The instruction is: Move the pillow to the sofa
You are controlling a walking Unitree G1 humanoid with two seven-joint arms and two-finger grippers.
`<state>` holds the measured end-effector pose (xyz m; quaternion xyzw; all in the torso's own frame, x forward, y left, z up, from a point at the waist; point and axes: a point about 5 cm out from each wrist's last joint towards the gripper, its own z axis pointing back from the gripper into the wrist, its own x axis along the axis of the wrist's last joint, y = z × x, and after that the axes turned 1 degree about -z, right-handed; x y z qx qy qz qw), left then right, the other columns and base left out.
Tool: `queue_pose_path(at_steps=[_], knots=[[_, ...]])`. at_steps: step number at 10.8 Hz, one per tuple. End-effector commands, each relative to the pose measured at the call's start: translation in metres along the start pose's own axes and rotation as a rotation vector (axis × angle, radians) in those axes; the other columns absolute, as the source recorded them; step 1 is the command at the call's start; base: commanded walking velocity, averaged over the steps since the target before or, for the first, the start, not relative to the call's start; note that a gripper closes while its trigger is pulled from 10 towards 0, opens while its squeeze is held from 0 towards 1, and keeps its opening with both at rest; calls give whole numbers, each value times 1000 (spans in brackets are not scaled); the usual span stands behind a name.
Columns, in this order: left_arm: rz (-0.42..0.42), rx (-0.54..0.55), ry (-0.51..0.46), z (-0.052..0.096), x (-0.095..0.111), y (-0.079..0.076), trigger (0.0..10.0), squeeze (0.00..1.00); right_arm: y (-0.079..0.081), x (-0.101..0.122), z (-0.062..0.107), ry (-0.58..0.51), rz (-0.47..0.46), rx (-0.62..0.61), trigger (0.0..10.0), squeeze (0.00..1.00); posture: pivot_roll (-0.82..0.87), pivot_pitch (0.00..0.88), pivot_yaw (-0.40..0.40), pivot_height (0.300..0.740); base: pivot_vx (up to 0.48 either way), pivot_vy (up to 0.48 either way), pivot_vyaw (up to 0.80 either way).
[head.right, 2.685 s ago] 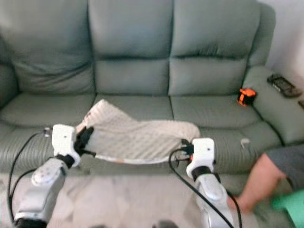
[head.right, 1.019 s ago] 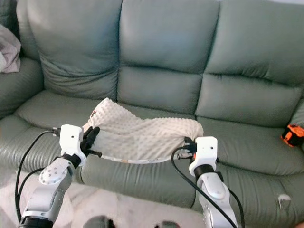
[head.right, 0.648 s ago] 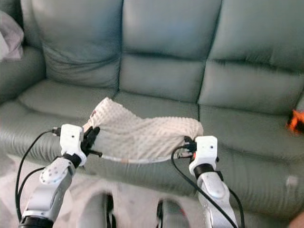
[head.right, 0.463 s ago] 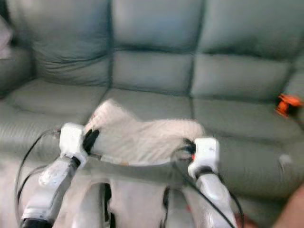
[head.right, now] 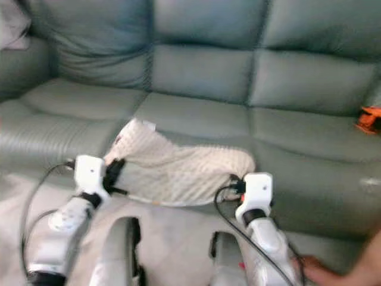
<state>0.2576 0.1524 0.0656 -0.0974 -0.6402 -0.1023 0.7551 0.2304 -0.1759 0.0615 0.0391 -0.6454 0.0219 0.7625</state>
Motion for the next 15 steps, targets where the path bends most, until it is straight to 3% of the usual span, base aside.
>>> queue_pose_path(at_steps=[1,9,11,15], knots=[[-14,-22,-36,-3,9,-1,10000,0,-1,8,-2,-36,-2,-3,10000,0,-50,0,-11,596,0,0,0],[-10,-31,-43,-5,10,-4,10000,0,-6,11,-4,-46,20,-17,10000,0,-55,0,-8,596,327,0,0],[-29,-14,-40,-6,10,-1,10000,0,-8,11,-6,-44,19,-17,10000,0,-52,0,-10,596,0,0,0],[-98,71,-33,-20,13,29,10000,0,-12,15,-16,-30,-4,1,10000,0,-47,0,-10,596,0,0,0]])
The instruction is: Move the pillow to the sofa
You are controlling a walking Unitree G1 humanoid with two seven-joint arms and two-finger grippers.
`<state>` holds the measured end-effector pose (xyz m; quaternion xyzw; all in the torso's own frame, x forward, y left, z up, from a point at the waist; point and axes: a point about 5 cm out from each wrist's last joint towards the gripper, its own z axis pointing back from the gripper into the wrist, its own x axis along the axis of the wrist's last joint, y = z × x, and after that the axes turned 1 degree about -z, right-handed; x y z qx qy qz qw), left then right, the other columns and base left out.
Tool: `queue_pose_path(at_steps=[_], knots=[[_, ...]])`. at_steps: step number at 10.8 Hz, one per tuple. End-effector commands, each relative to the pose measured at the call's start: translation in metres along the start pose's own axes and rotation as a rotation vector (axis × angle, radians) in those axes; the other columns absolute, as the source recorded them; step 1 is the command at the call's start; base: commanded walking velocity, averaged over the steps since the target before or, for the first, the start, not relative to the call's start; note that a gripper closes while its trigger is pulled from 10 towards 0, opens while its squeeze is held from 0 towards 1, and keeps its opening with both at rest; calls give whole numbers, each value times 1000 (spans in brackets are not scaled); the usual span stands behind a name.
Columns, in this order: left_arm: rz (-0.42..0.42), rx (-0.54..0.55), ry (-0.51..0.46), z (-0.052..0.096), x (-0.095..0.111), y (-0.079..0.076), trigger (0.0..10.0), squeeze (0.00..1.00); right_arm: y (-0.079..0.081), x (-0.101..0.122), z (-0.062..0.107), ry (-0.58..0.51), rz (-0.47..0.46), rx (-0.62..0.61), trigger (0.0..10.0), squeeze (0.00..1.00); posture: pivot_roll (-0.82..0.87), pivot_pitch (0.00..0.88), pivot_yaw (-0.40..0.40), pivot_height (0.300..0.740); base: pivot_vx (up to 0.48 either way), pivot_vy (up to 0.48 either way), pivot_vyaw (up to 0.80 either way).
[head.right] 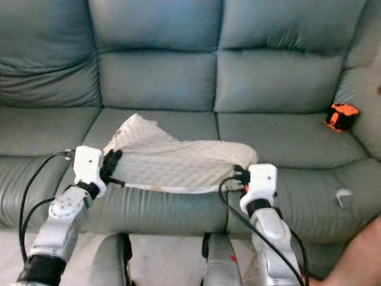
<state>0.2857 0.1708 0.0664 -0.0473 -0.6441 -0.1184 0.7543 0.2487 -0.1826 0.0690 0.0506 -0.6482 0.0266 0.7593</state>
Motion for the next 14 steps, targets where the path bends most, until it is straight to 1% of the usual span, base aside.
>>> queue_pose_path(at_steps=[1,2,3,4,5,6,7,8,9,10,11,12,13,14], knots=[[-39,106,-27,-8,9,25,10000,0,5,11,-14,-18,-24,46,10000,0,-46,0,-13,596,0,0,0],[-56,125,-21,-13,10,31,10000,0,10,15,-23,-20,-28,65,10000,0,-38,0,-18,596,0,0,0],[-92,142,-12,-18,10,36,10000,0,17,16,-32,-8,-40,90,10000,0,-26,0,-23,596,0,0,0],[-108,196,-1,-26,14,47,10000,0,34,15,-45,34,-63,158,10000,0,-23,0,-25,596,0,0,0],[-132,233,8,-30,15,57,10000,0,49,20,-56,35,-75,211,10000,0,-23,0,-28,596,0,0,0],[-141,248,19,-31,14,60,10000,0,57,19,-60,59,-88,230,10000,0,-23,0,-30,596,0,0,0],[-159,268,39,-32,11,64,10000,0,67,15,-65,91,-88,265,10000,0,-16,0,-32,596,0,0,0],[-156,281,60,-32,8,66,10000,0,70,13,-69,109,-81,266,10000,0,-11,0,-33,596,0,0,0],[-169,285,129,-32,-3,64,10000,0,65,9,-72,130,-63,228,10000,0,-7,0,-35,596,0,0,0],[-188,272,190,-29,-15,61,10000,0,57,2,-72,168,-44,181,10000,0,-17,0,-37,596,0,0,0],[-175,297,209,-26,-20,64,10000,0,49,-4,-71,202,-30,148,10000,0,-17,0,-37,596,0,0,0],[-111,299,220,-26,-23,63,10000,157,37,-8,-70,224,-27,113,10000,0,-38,0,-41,596,0,0,0],[-97,303,230,-28,-24,61,10000,1000,24,-7,-71,230,-27,75,10000,1000,-39,0,-43,596,0,0,0],[-104,317,228,-31,-20,61,10000,1000,21,-6,-72,227,-34,68,10000,1000,-45,0,-44,596,0,0,0]])
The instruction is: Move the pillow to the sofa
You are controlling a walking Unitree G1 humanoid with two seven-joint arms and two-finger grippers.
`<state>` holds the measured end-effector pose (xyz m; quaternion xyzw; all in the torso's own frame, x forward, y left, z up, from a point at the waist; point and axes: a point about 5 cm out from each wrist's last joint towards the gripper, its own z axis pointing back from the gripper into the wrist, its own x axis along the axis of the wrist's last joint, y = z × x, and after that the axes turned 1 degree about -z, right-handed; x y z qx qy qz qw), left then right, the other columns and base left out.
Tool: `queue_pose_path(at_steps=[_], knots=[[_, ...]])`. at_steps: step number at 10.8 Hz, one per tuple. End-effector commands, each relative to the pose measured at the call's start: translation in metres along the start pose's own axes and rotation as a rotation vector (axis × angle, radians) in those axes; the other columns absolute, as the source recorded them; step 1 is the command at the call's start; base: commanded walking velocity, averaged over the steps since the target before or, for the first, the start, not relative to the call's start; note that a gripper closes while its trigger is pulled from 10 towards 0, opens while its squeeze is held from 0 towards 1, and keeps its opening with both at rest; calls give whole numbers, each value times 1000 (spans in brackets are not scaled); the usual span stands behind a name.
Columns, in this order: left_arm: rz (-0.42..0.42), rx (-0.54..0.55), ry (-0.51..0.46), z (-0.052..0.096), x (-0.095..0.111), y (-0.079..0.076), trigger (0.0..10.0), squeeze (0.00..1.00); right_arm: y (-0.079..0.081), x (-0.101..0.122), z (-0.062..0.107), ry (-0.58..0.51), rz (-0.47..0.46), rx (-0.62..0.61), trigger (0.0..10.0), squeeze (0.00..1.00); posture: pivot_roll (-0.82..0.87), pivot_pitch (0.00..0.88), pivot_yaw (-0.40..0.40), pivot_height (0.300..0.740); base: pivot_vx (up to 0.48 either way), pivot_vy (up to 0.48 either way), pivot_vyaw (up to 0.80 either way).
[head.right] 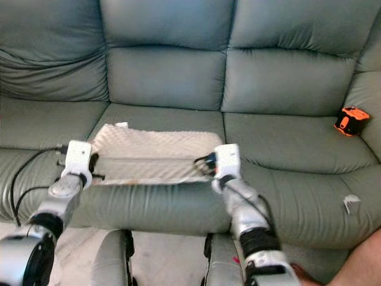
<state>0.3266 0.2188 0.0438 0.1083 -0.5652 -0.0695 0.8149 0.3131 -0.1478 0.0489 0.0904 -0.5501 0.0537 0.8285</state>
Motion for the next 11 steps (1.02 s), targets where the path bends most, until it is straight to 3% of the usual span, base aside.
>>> queue_pose_path(at_steps=[1,6,9,11], knots=[[3,31,-4,-2,5,6,10000,1000,-5,6,-1,-14,-11,-26,10000,1000,-47,0,-44,596,0,0,0],[-38,65,-57,-7,22,12,10000,1000,12,1,-8,23,-10,75,10000,1000,-44,0,-40,596,0,0,0],[-13,129,-197,-3,42,40,10000,1000,23,-1,-14,35,-36,100,10000,1000,-7,0,-46,596,0,0,0],[13,163,-257,4,44,53,10000,1000,27,0,-19,47,-58,110,10000,1000,9,0,-50,596,0,0,0]])
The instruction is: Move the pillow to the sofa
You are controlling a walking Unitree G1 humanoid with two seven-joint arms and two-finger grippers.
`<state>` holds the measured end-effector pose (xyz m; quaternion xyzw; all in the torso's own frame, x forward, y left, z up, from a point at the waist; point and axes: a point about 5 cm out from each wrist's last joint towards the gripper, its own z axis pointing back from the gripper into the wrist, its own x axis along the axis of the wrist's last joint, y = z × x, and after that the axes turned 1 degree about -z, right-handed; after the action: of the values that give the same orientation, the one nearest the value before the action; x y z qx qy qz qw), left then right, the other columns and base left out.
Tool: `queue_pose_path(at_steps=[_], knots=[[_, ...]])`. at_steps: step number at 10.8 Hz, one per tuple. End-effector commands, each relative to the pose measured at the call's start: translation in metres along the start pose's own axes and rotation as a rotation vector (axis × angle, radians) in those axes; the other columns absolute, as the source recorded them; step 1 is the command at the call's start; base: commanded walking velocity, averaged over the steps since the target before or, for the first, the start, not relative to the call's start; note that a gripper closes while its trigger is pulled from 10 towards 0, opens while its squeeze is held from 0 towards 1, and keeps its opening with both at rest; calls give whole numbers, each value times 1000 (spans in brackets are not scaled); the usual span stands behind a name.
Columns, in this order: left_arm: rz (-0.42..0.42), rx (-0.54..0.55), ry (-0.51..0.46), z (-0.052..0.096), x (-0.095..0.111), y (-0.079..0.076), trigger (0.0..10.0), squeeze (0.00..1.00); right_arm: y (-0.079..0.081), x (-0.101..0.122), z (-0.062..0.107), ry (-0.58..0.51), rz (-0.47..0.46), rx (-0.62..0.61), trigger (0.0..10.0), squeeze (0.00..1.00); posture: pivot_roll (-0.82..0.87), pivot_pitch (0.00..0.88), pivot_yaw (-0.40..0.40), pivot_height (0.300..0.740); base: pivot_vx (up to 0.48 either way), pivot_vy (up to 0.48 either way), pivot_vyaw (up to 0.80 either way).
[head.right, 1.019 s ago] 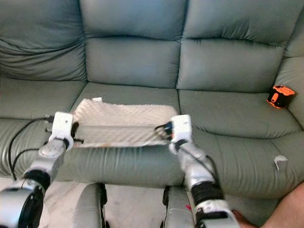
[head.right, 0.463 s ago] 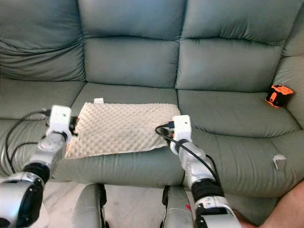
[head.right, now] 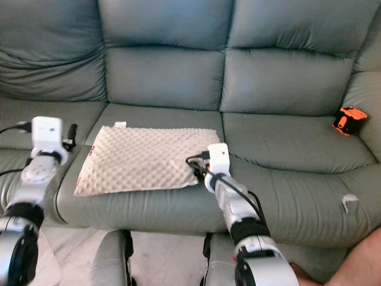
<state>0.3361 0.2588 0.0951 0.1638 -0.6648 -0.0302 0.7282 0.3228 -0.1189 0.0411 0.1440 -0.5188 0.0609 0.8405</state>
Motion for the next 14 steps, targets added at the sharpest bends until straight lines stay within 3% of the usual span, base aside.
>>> queue_pose_path(at_steps=[1,3,4,5,7,8,10,12,14], knots=[[7,-6,-18,-1,4,1,10000,1000,3,4,-3,-13,-27,21,10000,1000,14,0,-52,596,0,0,0],[20,-14,-40,3,8,-4,10000,1000,3,7,-4,-30,-42,29,10000,1000,9,0,-48,596,0,0,0],[30,-32,-63,6,11,-10,10000,553,2,7,-3,-41,-59,38,10000,1000,3,0,-46,596,0,0,0],[29,-67,-82,11,12,-18,10000,0,3,8,0,-53,-121,50,10000,1000,-3,0,-43,596,0,0,0],[44,-113,-100,23,12,-30,10000,0,0,7,12,-80,-92,69,10000,1000,-4,0,-42,596,0,0,0],[45,-142,-106,30,12,-34,10000,0,-3,6,27,-99,-57,50,10000,1000,-10,0,-39,596,0,0,0],[52,-186,-84,36,8,-37,10000,0,-2,-9,62,-87,-107,-23,10000,1000,-35,0,-25,596,0,0,0],[55,-217,-67,36,7,-39,10000,0,2,-13,86,-95,-136,-56,10000,1000,-54,0,-5,596,0,0,0],[120,-300,-82,41,11,-52,10000,0,-4,3,105,-275,13,-101,10000,1000,-63,0,8,596,0,0,0]])
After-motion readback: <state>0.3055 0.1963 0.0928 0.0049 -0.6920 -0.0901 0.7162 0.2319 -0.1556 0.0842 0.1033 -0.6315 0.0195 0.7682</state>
